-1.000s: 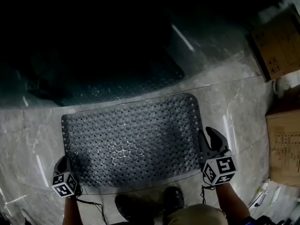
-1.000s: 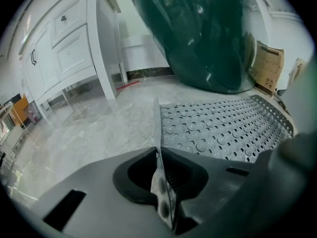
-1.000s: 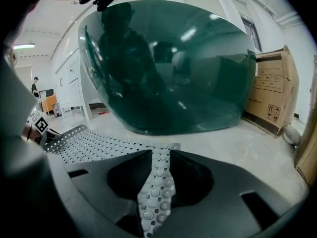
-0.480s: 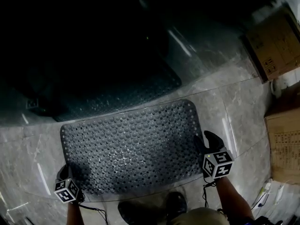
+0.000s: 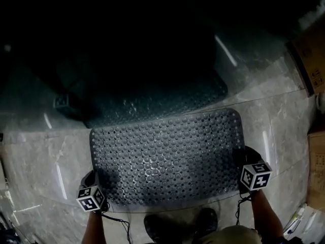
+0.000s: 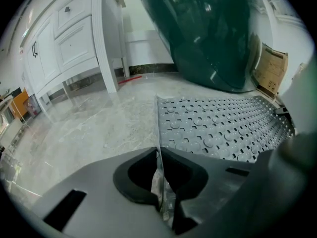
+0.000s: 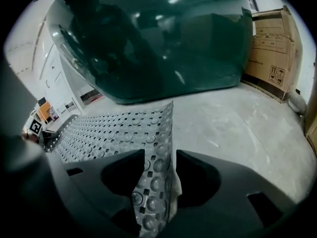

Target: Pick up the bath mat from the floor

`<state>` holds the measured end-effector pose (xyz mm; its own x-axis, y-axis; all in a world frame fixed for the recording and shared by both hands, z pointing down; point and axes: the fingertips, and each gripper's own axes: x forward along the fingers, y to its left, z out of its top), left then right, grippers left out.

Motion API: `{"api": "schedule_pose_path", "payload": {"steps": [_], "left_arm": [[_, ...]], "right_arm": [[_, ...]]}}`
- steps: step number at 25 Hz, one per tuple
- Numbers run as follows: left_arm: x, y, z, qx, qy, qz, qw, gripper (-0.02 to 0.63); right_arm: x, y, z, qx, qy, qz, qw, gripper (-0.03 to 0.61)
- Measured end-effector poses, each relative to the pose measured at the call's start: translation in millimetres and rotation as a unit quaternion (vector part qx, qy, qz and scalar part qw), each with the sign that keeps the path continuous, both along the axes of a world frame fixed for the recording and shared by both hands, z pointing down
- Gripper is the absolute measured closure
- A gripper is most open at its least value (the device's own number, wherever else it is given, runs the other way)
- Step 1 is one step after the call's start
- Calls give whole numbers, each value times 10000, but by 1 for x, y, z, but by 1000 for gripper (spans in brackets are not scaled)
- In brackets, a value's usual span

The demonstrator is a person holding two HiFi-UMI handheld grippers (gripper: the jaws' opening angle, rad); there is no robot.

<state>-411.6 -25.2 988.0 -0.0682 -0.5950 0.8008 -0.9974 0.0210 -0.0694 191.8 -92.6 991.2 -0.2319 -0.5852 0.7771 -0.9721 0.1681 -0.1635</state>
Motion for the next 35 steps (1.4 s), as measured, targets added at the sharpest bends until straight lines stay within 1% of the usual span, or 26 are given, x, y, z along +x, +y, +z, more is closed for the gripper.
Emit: {"api": "schedule_pose_path", "payload": {"steps": [6, 9, 13, 16, 22, 25, 35], "left_arm": [[-1, 2, -6, -15, -16, 27, 10000, 574], [2, 2, -6, 1, 17, 54, 10000, 574], [3, 1, -10, 28, -44, 129, 9999, 574], [7, 1, -15, 60, -111, 193, 9997, 574], [10, 2, -24, 166, -170, 209, 9995, 574], [13, 2, -28, 191, -154, 267, 9993, 574], [37, 3, -52, 361, 64, 317, 9988, 574]], "right_arm": [[-5, 4, 13, -183, -63, -2, 9998, 376], [-2, 6, 12, -185, 12, 22, 9998, 419], [1, 4, 9, -134, 141, 56, 9998, 518], [-3, 3, 1, -54, 209, -83, 9997, 540], [-13, 4, -19, 170, 180, -225, 9994, 548], [-16, 3, -31, 296, 254, -358, 9986, 548], [-35, 8, -62, 517, 162, -537, 9971, 548]]}}
